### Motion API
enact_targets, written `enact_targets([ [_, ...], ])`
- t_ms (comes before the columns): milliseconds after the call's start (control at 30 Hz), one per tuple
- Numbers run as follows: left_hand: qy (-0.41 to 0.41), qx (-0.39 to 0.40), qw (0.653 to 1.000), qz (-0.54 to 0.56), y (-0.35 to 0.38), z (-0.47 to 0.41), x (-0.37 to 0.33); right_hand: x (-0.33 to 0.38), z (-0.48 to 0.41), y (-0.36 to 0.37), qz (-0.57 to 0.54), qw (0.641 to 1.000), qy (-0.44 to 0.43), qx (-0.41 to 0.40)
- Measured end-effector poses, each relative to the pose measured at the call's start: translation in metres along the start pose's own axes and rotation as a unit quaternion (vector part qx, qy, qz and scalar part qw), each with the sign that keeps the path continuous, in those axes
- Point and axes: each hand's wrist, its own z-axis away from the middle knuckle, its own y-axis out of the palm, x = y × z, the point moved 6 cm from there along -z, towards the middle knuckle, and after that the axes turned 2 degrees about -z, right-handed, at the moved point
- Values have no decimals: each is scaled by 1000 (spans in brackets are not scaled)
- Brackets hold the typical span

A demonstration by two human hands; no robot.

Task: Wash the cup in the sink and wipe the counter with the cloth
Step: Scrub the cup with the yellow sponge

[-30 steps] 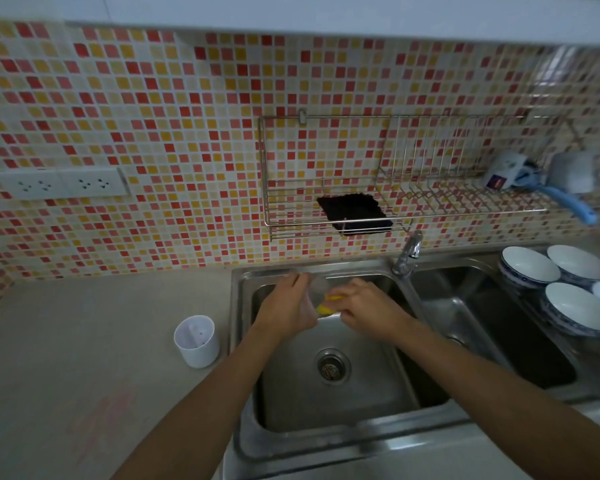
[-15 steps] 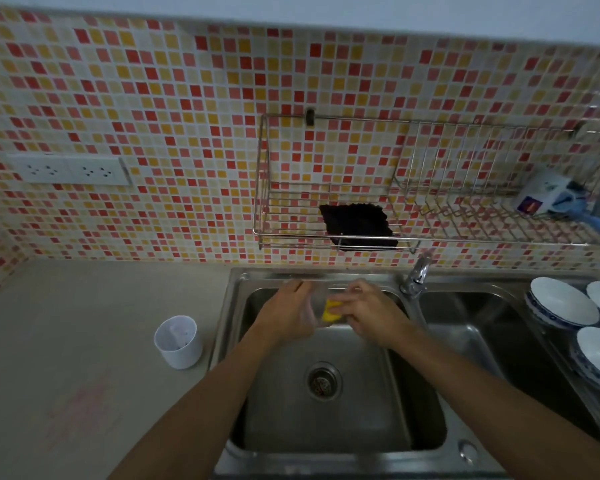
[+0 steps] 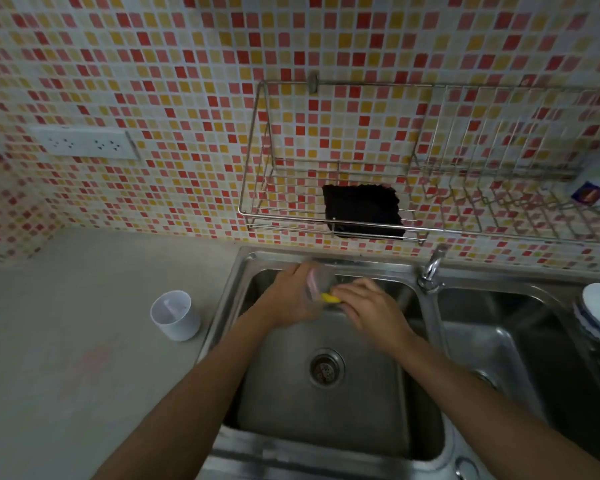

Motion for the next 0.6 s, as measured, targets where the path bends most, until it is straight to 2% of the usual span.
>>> enact_targets([
  [133,-2,-72,997,21,7,3,-6,-3,2,-4,-41,999,5,16],
  [233,12,-115,993,4,9,2,-10,-13,5,-3,-106,992,54,46],
  [300,22,-121,992,-11,9,-1,-9,-15,7,-4,-147,985,80,51],
  [400,16,-95,989,-109,11,-9,-7,-10,12,-4,-165,983,54,60],
  [467,32,-68,988,-133,14,-14,-8,-10,12,-5,-118,990,5,78],
  [533,64,-45,988,-137,17,-17,-12,-17,7,-9,-19,996,-52,74],
  [600,72,-32,988,-132,19,-18,-14,-27,3,-10,51,993,-73,77],
])
